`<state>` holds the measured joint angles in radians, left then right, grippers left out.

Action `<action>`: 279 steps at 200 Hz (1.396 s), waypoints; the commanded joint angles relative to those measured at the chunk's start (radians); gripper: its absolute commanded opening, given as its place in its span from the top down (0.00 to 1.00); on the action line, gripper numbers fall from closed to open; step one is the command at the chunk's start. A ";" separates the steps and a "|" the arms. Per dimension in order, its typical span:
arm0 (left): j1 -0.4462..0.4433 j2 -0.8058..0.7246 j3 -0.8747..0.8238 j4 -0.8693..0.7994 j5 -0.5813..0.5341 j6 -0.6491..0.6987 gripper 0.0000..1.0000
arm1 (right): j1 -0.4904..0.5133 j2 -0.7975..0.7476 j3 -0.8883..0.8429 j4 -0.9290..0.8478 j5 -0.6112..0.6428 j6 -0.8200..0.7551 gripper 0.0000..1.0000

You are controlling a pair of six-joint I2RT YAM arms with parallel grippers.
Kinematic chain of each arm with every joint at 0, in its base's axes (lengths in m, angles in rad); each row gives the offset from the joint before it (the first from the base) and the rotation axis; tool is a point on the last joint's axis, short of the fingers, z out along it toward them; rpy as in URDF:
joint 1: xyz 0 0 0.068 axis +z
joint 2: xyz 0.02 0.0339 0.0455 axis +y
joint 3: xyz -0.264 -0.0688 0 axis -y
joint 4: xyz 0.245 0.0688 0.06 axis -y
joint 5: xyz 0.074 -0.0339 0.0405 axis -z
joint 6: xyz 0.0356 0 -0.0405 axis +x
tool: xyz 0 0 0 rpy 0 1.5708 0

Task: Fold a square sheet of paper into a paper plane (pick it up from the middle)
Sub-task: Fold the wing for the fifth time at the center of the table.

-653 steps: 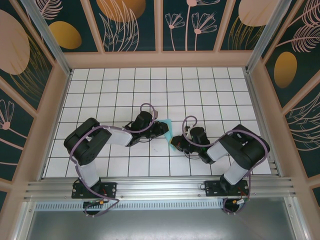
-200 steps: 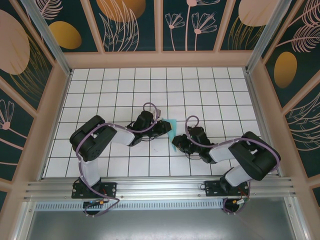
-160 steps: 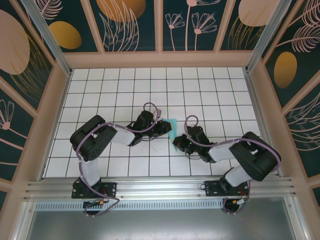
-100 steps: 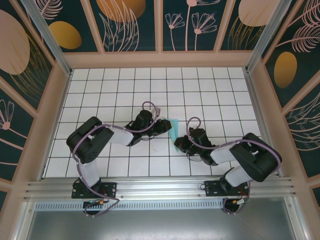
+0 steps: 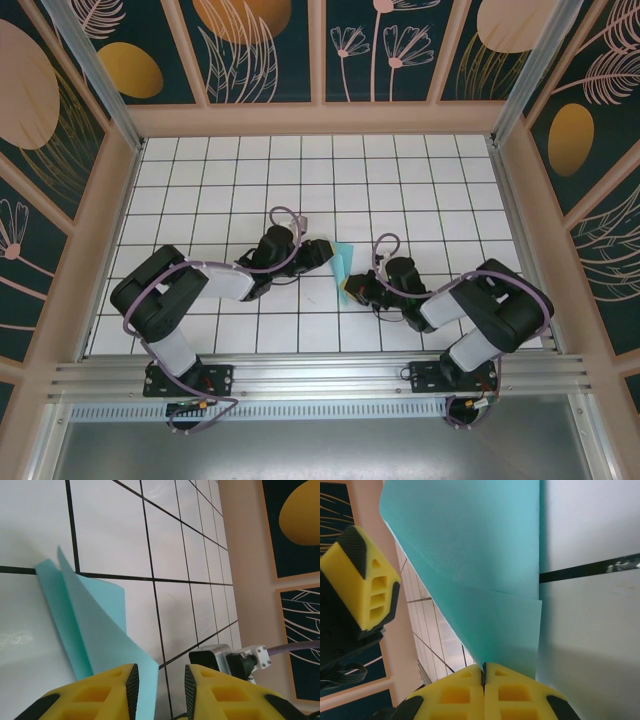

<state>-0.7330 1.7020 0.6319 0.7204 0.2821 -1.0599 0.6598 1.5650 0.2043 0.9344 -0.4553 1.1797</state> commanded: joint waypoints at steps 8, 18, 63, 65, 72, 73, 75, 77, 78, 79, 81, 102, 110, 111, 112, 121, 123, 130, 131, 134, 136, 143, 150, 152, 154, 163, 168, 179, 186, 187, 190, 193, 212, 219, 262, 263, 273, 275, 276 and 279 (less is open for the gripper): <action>0.004 -0.033 -0.015 0.013 -0.017 -0.003 0.68 | 0.029 0.063 0.038 0.072 -0.051 -0.027 1.00; 0.003 -0.040 -0.018 0.012 -0.020 -0.002 0.68 | 0.039 0.079 0.050 0.065 -0.056 -0.039 1.00; 0.004 -0.062 -0.018 -0.011 -0.031 0.011 0.69 | 0.049 0.101 0.057 0.032 -0.056 -0.091 1.00; 0.004 -0.062 -0.018 -0.012 -0.030 0.013 0.70 | 0.049 0.100 0.057 0.028 -0.054 -0.093 1.00; 0.003 -0.064 -0.018 -0.014 -0.028 0.013 0.70 | 0.049 0.098 0.052 0.022 -0.046 -0.094 1.00; 0.003 -0.064 -0.018 -0.013 -0.028 0.013 0.69 | 0.049 0.097 0.052 0.021 -0.045 -0.093 1.00; 0.004 -0.064 -0.019 -0.013 -0.028 0.013 0.69 | 0.049 0.097 0.050 0.022 -0.042 -0.091 1.00; 0.004 -0.065 -0.020 -0.013 -0.029 0.012 0.70 | 0.049 0.096 0.047 0.024 -0.039 -0.088 1.00; 0.003 -0.065 -0.021 -0.013 -0.029 0.012 0.70 | 0.049 0.095 0.045 0.025 -0.037 -0.088 1.00; 0.003 -0.066 -0.021 -0.013 -0.029 0.011 0.70 | 0.049 0.094 0.044 0.027 -0.036 -0.087 1.00; 0.004 -0.067 -0.021 -0.013 -0.030 0.011 0.70 | 0.049 0.095 0.042 0.030 -0.033 -0.084 1.00; 0.004 -0.070 -0.023 -0.013 -0.034 0.012 0.69 | 0.050 0.095 0.015 0.068 -0.010 -0.042 1.00; 0.003 -0.071 -0.023 -0.012 -0.032 0.012 0.70 | 0.049 0.098 0.000 0.096 0.001 -0.018 1.00; 0.003 -0.071 -0.024 -0.012 -0.032 0.012 0.70 | 0.049 0.100 -0.002 0.101 0.003 -0.015 1.00; 0.004 -0.071 -0.024 -0.012 -0.032 0.012 0.70 | 0.049 0.100 -0.004 0.105 0.004 -0.011 1.00; 0.003 -0.071 -0.024 -0.012 -0.032 0.013 0.70 | 0.049 0.105 -0.021 0.145 0.016 0.015 1.00; 0.004 -0.071 -0.024 -0.012 -0.033 0.014 0.70 | 0.049 0.105 -0.023 0.152 0.016 0.018 1.00; 0.003 -0.070 -0.024 -0.012 -0.034 0.013 0.70 | 0.049 0.107 -0.029 0.162 0.019 0.026 1.00; 0.003 -0.070 -0.024 -0.012 -0.034 0.014 0.70 | 0.049 0.108 -0.028 0.162 0.019 0.026 1.00; 0.004 -0.068 -0.024 -0.012 -0.034 0.014 0.70 | 0.049 0.106 -0.028 0.162 0.020 0.027 1.00; 0.004 -0.068 -0.024 -0.012 -0.033 0.014 0.70 | 0.049 0.106 -0.028 0.161 0.022 0.027 1.00; 0.003 -0.064 -0.024 -0.009 -0.030 0.012 0.70 | 0.049 0.104 -0.031 0.156 0.026 0.031 1.00; 0.004 -0.061 -0.023 -0.008 -0.025 0.012 0.71 | 0.049 0.102 -0.037 0.166 0.033 0.038 1.00; 0.003 -0.061 -0.024 -0.008 -0.023 0.011 0.71 | 0.049 0.102 -0.038 0.169 0.033 0.039 1.00; 0.003 -0.059 -0.024 -0.009 -0.023 0.012 0.71 | 0.049 0.101 -0.040 0.171 0.035 0.040 1.00; 0.003 -0.056 -0.026 -0.009 -0.023 0.009 0.72 | 0.049 0.098 -0.044 0.172 0.041 0.041 1.00; 0.003 -0.052 -0.025 -0.010 -0.022 0.008 0.72 | 0.049 0.097 -0.044 0.164 0.045 0.040 1.00; 0.003 -0.047 -0.027 -0.010 -0.018 0.009 0.73 | 0.050 0.095 -0.045 0.157 0.049 0.041 1.00; 0.003 -0.043 -0.026 -0.008 -0.015 0.008 0.73 | 0.049 0.096 -0.045 0.157 0.050 0.041 1.00; 0.003 -0.042 -0.026 -0.008 -0.013 0.008 0.73 | 0.049 0.096 -0.045 0.158 0.050 0.041 1.00; 0.003 -0.038 -0.026 -0.006 -0.011 0.006 0.73 | 0.049 0.096 -0.046 0.157 0.050 0.041 1.00; 0.003 -0.035 -0.025 -0.004 -0.009 0.006 0.73 | 0.049 0.097 -0.044 0.154 0.048 0.041 1.00; 0.004 -0.011 -0.017 0.011 0.016 0.005 0.74 | 0.049 0.101 -0.040 0.151 0.046 0.043 1.00; 0.003 -0.001 -0.015 0.017 0.028 0.006 0.73 | 0.049 0.103 -0.039 0.150 0.047 0.044 1.00; 0.002 0.057 -0.018 0.045 0.078 0.012 0.71 | 0.049 0.115 -0.036 0.156 0.052 0.061 1.00; 0.002 0.057 -0.017 0.046 0.079 0.012 0.71 | 0.050 0.115 -0.036 0.156 0.052 0.061 1.00; 0.003 0.065 -0.021 0.057 0.090 0.013 0.71 | 0.049 0.120 -0.033 0.154 0.051 0.061 1.00; 0.002 0.065 -0.021 0.059 0.093 0.014 0.71 | 0.049 0.120 -0.033 0.155 0.051 0.061 1.00; 0.001 0.066 -0.022 0.060 0.093 0.012 0.71 | 0.049 0.121 -0.033 0.155 0.050 0.061 1.00; 0.001 0.067 -0.024 0.063 0.094 0.012 0.71 | 0.049 0.122 -0.032 0.155 0.050 0.061 1.00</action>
<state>-0.7330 1.7504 0.6151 0.7090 0.3355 -1.0588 0.7033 1.6642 0.1719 1.0603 -0.4198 1.2270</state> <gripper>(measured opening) 0.291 0.067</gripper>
